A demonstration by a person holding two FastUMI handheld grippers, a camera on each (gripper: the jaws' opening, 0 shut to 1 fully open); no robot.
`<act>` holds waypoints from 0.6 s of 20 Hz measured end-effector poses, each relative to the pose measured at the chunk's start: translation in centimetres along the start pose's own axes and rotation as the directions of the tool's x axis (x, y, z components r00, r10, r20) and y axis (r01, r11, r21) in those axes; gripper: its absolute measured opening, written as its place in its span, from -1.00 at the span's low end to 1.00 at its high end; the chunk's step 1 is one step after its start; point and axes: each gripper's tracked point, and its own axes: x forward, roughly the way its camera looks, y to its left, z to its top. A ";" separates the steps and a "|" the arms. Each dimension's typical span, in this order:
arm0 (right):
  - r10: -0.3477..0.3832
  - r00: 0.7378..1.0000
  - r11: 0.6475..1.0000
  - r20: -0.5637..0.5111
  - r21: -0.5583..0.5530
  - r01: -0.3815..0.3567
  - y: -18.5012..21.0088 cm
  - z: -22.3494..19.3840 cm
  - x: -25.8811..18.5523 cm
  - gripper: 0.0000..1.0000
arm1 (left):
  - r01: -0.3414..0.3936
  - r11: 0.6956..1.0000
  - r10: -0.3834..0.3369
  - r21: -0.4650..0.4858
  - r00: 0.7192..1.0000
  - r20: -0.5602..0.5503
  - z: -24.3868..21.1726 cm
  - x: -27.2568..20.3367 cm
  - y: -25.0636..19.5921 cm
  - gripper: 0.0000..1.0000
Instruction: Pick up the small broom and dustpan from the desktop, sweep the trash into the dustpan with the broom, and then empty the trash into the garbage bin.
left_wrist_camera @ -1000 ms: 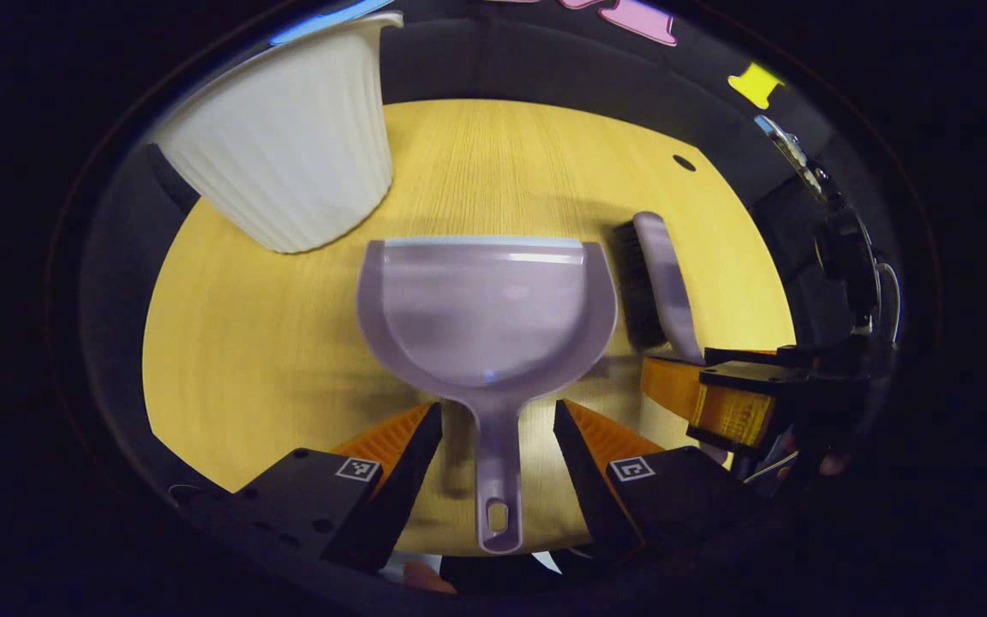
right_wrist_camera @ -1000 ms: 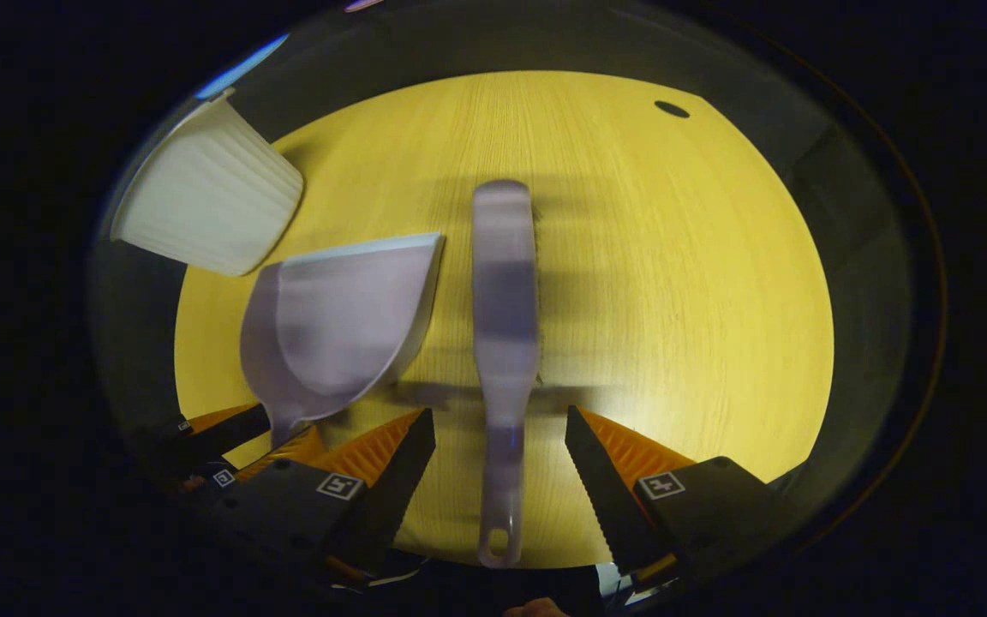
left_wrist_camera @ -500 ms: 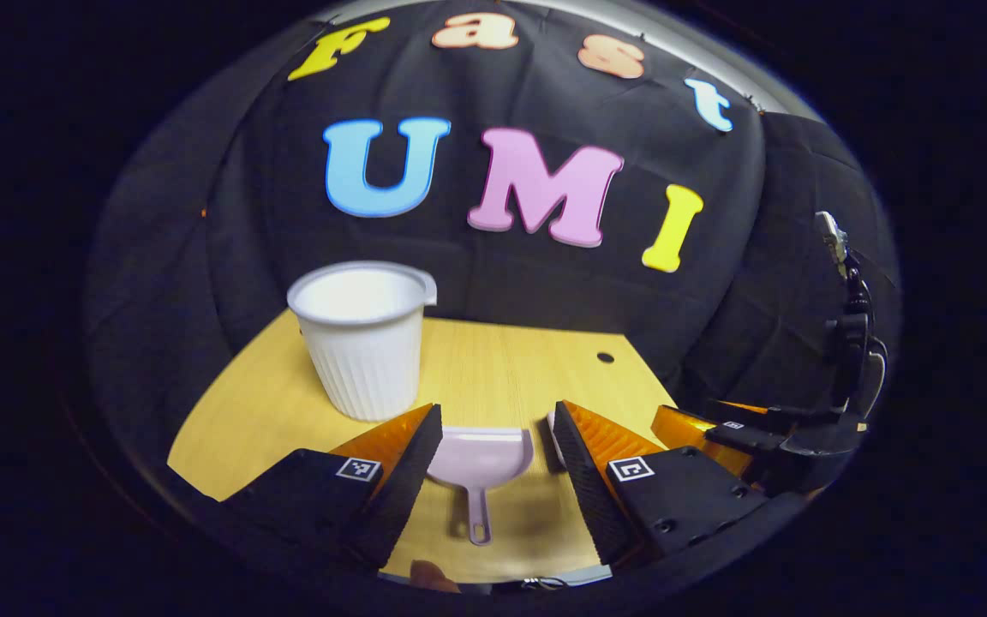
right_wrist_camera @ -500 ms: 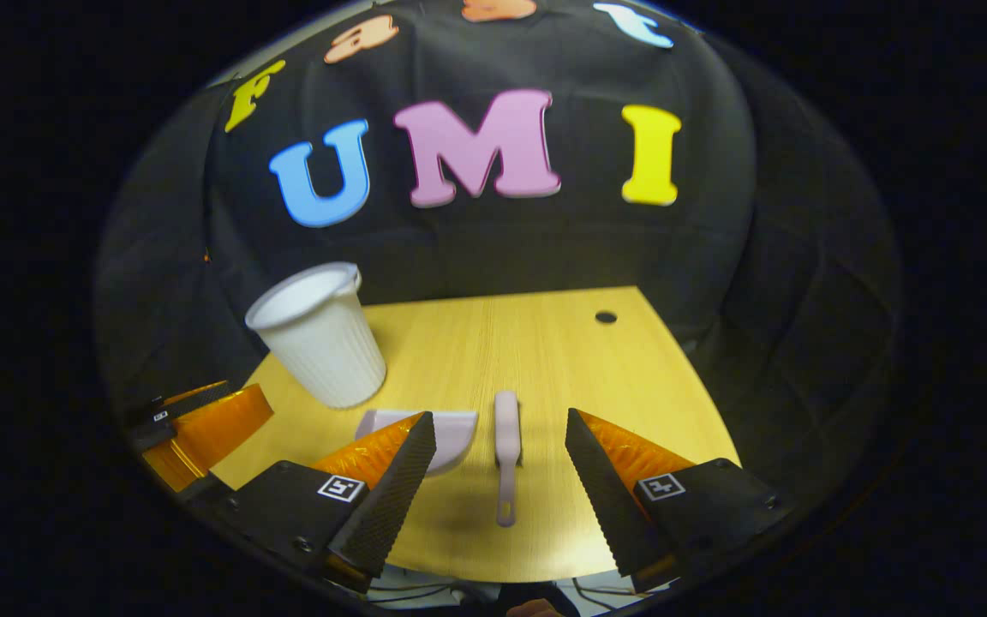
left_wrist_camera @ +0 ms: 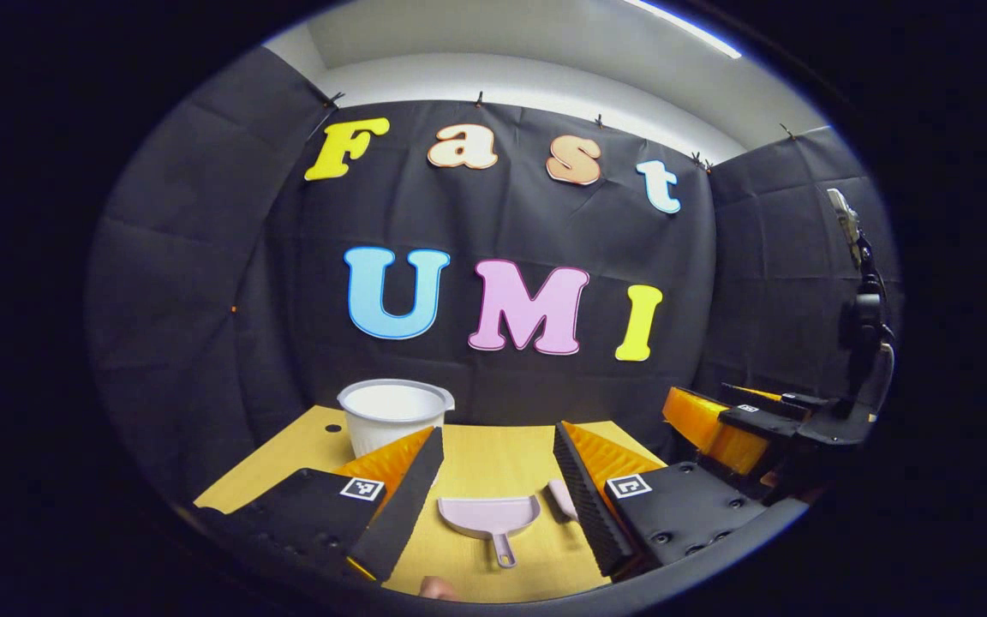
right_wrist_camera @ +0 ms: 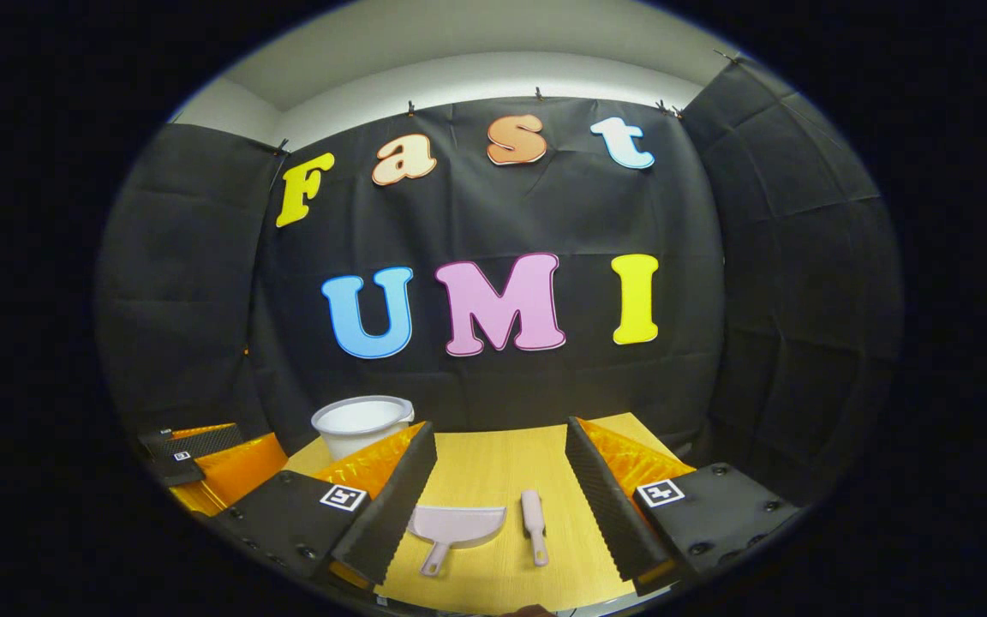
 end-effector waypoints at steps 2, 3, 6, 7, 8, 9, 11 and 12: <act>0.006 1.000 1.000 0.025 -0.022 -0.006 0.3 -0.1 -0.4 0.96 | -0.011 1.000 0.010 0.022 1.000 0.018 -0.5 0.3 -0.3 0.55; 0.012 0.999 0.999 0.037 -0.030 -0.011 0.5 0.0 -0.5 0.96 | -0.017 1.000 0.017 0.022 1.000 0.020 -0.6 0.0 -0.1 0.56; 0.048 0.998 0.998 0.031 -0.037 -0.047 0.7 0.4 -1.0 0.96 | -0.025 1.000 0.025 0.000 1.000 0.018 -0.5 -0.1 0.0 0.56; 0.058 0.998 0.997 0.034 -0.049 -0.056 0.8 0.7 -1.2 0.96 | -0.033 0.999 0.033 -0.011 0.999 0.021 -0.4 -0.2 0.2 0.56; 0.061 0.997 0.996 0.051 -0.071 -0.057 0.8 0.9 -1.4 0.96 | -0.055 0.998 0.056 -0.025 0.998 0.042 -0.1 -0.2 0.5 0.56; 0.064 0.995 0.994 0.071 -0.091 -0.058 1.1 1.2 -1.5 0.95 | -0.052 0.998 0.054 -0.037 0.997 0.055 -0.3 0.1 0.0 0.53; 0.073 0.992 0.992 0.103 -0.107 -0.062 1.1 1.5 -1.2 0.96 | -0.045 0.997 0.049 -0.069 0.998 0.050 -0.3 -0.1 0.3 0.53; 0.079 0.993 0.993 0.092 -0.094 -0.071 1.2 1.2 -1.1 0.86 | -0.040 0.996 0.043 -0.082 0.998 0.041 -0.3 0.0 0.3 0.53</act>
